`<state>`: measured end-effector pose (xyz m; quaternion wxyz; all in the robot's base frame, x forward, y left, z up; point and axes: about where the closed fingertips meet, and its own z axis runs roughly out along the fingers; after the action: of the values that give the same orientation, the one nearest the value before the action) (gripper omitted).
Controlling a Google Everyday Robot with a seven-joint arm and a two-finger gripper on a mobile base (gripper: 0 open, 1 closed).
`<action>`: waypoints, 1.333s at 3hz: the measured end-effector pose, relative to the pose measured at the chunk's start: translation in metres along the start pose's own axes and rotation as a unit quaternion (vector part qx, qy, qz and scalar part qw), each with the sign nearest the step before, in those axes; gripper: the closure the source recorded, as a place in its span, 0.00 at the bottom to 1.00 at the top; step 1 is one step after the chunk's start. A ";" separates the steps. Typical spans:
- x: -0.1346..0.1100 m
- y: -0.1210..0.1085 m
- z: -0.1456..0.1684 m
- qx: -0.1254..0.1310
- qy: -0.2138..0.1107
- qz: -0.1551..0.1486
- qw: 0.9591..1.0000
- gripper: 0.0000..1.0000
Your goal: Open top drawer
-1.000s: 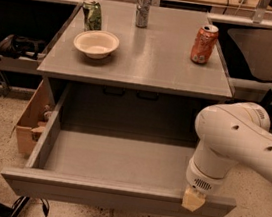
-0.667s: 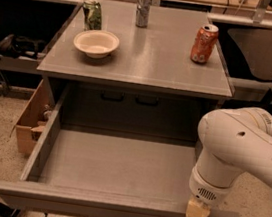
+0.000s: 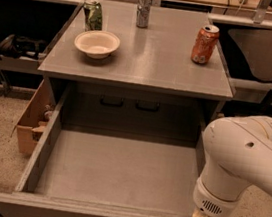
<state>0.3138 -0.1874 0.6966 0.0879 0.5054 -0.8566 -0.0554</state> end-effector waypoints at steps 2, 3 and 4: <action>0.000 0.000 0.000 0.000 0.000 0.000 1.000 0.58; 0.000 0.000 0.000 0.000 0.000 0.000 1.000 0.36; 0.000 -0.009 -0.019 0.006 0.005 -0.002 1.000 0.11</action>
Offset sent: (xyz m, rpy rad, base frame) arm 0.0000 0.0000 0.0000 0.0000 0.0000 0.0000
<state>0.3254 -0.1918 0.7137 0.0891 0.5078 -0.8555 -0.0474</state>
